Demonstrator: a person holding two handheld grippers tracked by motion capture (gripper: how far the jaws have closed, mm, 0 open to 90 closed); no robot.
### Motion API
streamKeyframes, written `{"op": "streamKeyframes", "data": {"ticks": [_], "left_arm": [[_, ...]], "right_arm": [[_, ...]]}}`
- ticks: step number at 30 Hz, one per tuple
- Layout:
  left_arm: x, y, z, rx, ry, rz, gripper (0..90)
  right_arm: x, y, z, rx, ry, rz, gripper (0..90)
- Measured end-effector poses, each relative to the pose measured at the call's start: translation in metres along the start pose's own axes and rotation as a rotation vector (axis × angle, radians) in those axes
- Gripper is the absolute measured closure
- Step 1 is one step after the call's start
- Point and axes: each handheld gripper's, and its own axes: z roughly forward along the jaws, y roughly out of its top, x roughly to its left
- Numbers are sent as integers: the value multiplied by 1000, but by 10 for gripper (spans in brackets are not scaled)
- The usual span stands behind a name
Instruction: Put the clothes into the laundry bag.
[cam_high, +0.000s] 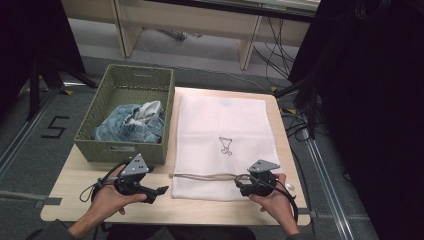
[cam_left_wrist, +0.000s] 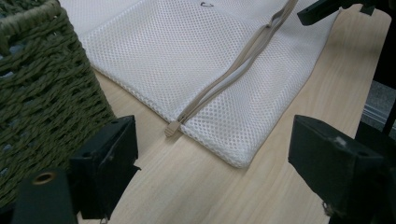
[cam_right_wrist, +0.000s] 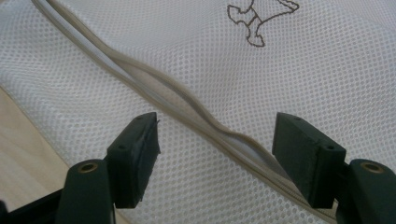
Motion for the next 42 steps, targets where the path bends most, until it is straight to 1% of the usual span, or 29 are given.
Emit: {"op": "streamKeyframes", "data": {"ticks": [4, 5, 6, 7, 9, 10, 11, 13, 15, 16, 18, 20, 21, 22, 24, 25, 26, 27, 28, 29, 30, 31, 32, 33, 35, 36, 38, 39, 42], "left_arm": [[1, 0, 0, -4, -3, 4, 155], [2, 0, 0, 6, -7, 19, 155], [2, 0, 0, 6, -7, 19, 155], [2, 0, 0, 8, -5, 3, 155], [2, 1, 0, 5, -3, 15, 155], [2, 0, 0, 19, 4, 16, 155], [2, 0, 0, 12, 4, 1, 157], [2, 0, 0, 10, 6, -6, 157], [2, 0, 0, 2, 9, -1, 157], [2, 0, 0, 14, 4, -6, 158], [2, -1, 0, 13, 5, -4, 158], [2, 0, 0, 11, 1, 4, 158], [2, 0, -1, 21, -1, 9, 158], [2, 0, 0, 10, 1, 6, 158], [2, 0, 0, 13, 1, 2, 158], [2, 0, 0, 2, 5, 3, 158], [2, 0, 0, 2, 5, 3, 158], [2, 0, 1, 4, 2, -10, 158], [2, 0, 0, 8, -1, 3, 158], [2, 0, 0, 12, 0, -6, 158], [2, 0, 0, 12, 0, -6, 158], [2, 0, 0, -1, 0, -1, 158], [2, 0, 0, -1, 0, -1, 158], [2, 1, -1, 7, -4, -3, 158], [2, 0, -1, 5, 3, 4, 158], [3, 1, -2, 4, 1, 8, 158], [2, 1, -2, 2, 5, 0, 158], [2, 1, -2, 5, 3, -4, 158], [3, 1, -2, -4, 1, 4, 158]], "right_arm": [[-1, 2, 5, 18, -11, -19, 327], [-2, 4, 10, 29, -28, -39, 328], [-2, 4, 10, 29, -28, -39, 328], [-2, 6, 16, 31, -38, -53, 330], [-2, 9, 21, 47, -38, -65, 331], [-2, 10, 24, 51, -37, -75, 331], [-2, 12, 26, 58, -34, -85, 333], [0, 13, 28, 65, -31, -85, 334], [1, 14, 31, 67, -24, -110, 337], [2, 15, 34, 74, -27, -118, 340], [4, 16, 35, 83, -27, -117, 341], [5, 18, 39, 93, -39, -122, 346], [6, 18, 40, 98, -40, -123, 347], [5, 19, 42, 105, -43, -138, 347], [7, 22, 45, 111, -48, -136, 350], [10, 25, 48, 109, -59, -144, 359], [10, 26, 50, 111, -67, -157, 363], [10, 28, 51, 116, -73, -173, 367], [10, 28, 51, 116, -73, -173, 367], [10, 32, 54, 122, -82, -188, 372], [8, 33, 55, 115, -80, -186, 386], [9, 34, 55, 118, -89, -149, 409], [6, 35, 55, 112, -86, -169, 424], [7, 35, 53, 105, -103, -131, 440], [4, 35, 53, 96, -94, -138, 458], [1, 35, 51, 92, -84, -117, 487], [0, 35, 50, 88, -86, -112, 498], [-1, 34, 50, 87, -82, -102, 525], [-3, 36, 47, 69, -80, -98, 545]]}}
